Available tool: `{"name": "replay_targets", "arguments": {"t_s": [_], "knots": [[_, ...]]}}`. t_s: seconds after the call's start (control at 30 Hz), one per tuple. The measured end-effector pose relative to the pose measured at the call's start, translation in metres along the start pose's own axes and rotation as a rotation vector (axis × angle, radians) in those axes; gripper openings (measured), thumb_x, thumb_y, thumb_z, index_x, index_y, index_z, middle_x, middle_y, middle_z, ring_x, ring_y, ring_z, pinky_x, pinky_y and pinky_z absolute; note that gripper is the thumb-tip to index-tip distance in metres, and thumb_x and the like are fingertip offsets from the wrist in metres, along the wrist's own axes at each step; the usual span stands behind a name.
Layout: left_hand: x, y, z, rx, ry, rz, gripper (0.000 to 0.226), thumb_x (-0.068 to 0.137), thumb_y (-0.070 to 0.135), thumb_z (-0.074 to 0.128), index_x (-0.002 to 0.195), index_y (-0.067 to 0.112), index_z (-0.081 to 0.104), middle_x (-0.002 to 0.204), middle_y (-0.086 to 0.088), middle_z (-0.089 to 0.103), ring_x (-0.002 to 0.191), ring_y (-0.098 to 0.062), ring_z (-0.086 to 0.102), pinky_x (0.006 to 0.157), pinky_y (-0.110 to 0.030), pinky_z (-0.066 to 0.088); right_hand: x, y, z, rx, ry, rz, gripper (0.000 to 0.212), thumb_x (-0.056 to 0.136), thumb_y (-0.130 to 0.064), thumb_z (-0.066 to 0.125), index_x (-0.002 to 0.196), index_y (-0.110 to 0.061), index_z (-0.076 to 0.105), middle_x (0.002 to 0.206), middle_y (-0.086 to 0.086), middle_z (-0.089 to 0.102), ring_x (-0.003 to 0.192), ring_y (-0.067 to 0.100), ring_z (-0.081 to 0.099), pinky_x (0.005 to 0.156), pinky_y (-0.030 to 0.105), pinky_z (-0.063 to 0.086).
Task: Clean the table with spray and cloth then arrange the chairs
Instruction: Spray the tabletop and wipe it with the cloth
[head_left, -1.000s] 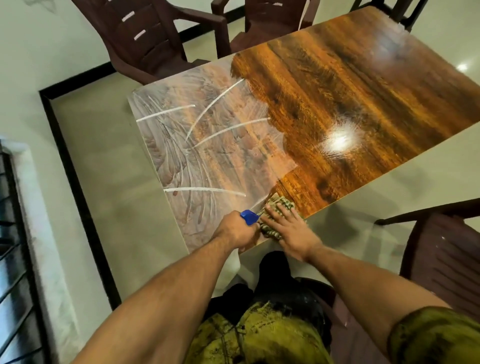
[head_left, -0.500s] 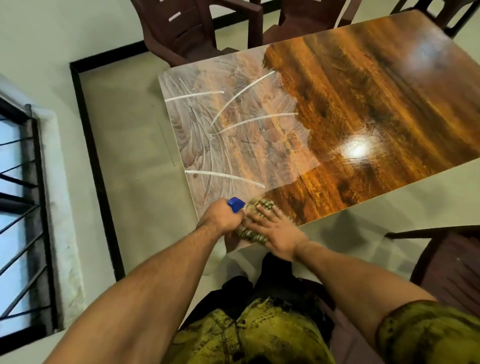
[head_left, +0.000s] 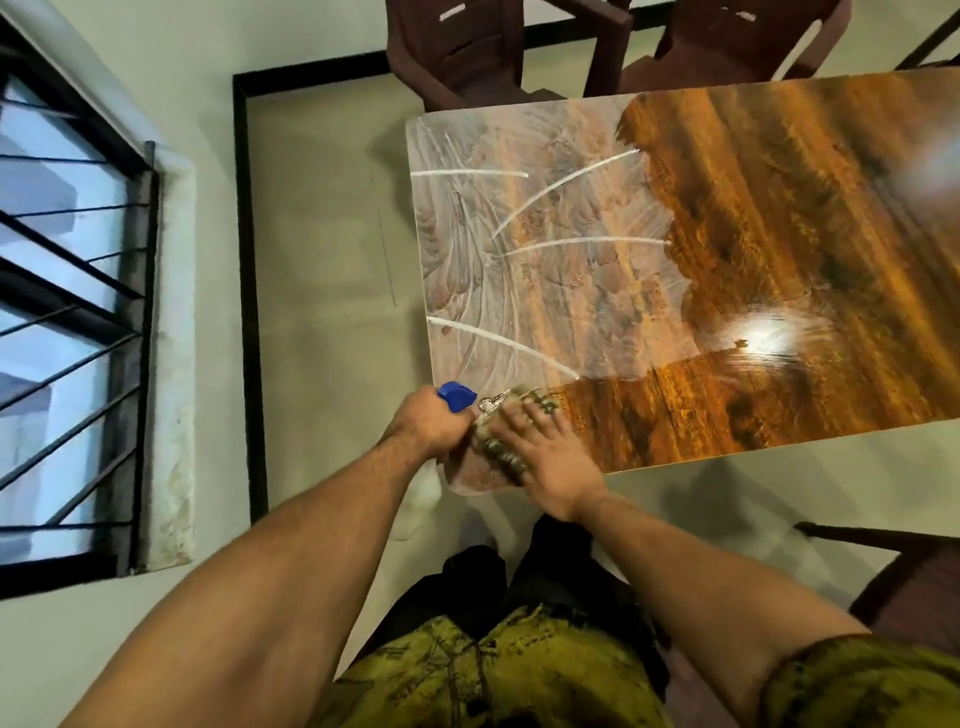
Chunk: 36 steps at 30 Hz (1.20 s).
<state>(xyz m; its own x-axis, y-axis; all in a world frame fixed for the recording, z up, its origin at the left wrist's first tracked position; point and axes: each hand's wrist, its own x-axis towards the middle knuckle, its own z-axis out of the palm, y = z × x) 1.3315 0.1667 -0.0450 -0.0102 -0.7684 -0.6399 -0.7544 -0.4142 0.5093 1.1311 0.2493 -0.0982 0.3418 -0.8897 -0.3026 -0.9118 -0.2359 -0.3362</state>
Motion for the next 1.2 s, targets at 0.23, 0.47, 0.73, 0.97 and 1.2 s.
{"name": "replay_targets", "arguments": {"t_s": [0.23,0.47,0.73,0.97,1.2], "knots": [[-0.010,-0.025,-0.009,-0.085,0.096,-0.051,0.025,0.086,0.034,0.065,0.076,0.011,0.066,0.070,-0.009,0.073,0.046,-0.022,0.067,0.054,-0.028,0.054,0.038,-0.046,-0.009,0.046,0.004,0.241,0.069,0.098,-0.040,0.029,0.159,-0.031,0.000,0.166,0.002,-0.013,0.151,0.031,-0.020,0.118,0.055,-0.018],[-0.013,-0.022,-0.018,-0.090,0.150,-0.024,0.028,0.085,0.042,0.066,0.076,0.015,0.065,0.072,-0.007,0.070,0.058,-0.025,0.069,0.062,-0.035,0.059,0.023,-0.029,0.001,-0.188,-0.163,-0.428,0.067,0.102,-0.040,0.037,0.159,-0.036,0.003,0.167,-0.005,-0.005,0.152,0.024,-0.017,0.121,0.049,-0.014],[-0.018,-0.024,-0.016,-0.111,0.143,-0.037,0.029,0.089,0.041,0.067,0.078,0.014,0.064,0.071,-0.007,0.070,0.051,-0.021,0.066,0.053,-0.027,0.051,0.031,-0.068,0.002,-0.043,-0.097,-0.049,0.067,0.102,-0.037,0.035,0.160,-0.028,0.002,0.166,0.002,-0.011,0.149,0.030,-0.022,0.118,0.054,-0.018],[-0.006,-0.004,-0.018,-0.066,0.099,-0.014,0.040,0.088,0.049,0.067,0.085,0.009,0.066,0.073,-0.007,0.072,0.050,-0.020,0.068,0.054,-0.028,0.053,0.005,0.008,-0.008,-0.205,-0.156,-0.453,0.069,0.099,-0.041,0.038,0.157,-0.039,0.002,0.165,-0.007,-0.006,0.151,0.023,-0.017,0.120,0.047,-0.018],[0.025,0.038,-0.013,-0.041,-0.062,0.103,0.035,0.085,0.039,0.071,0.089,0.004,0.066,0.075,-0.012,0.074,0.047,-0.021,0.067,0.063,-0.038,0.060,0.010,0.057,-0.033,0.140,0.122,0.559,0.066,0.104,-0.039,0.036,0.160,-0.029,0.003,0.167,-0.001,-0.009,0.153,0.025,-0.014,0.123,0.047,-0.008]]}}
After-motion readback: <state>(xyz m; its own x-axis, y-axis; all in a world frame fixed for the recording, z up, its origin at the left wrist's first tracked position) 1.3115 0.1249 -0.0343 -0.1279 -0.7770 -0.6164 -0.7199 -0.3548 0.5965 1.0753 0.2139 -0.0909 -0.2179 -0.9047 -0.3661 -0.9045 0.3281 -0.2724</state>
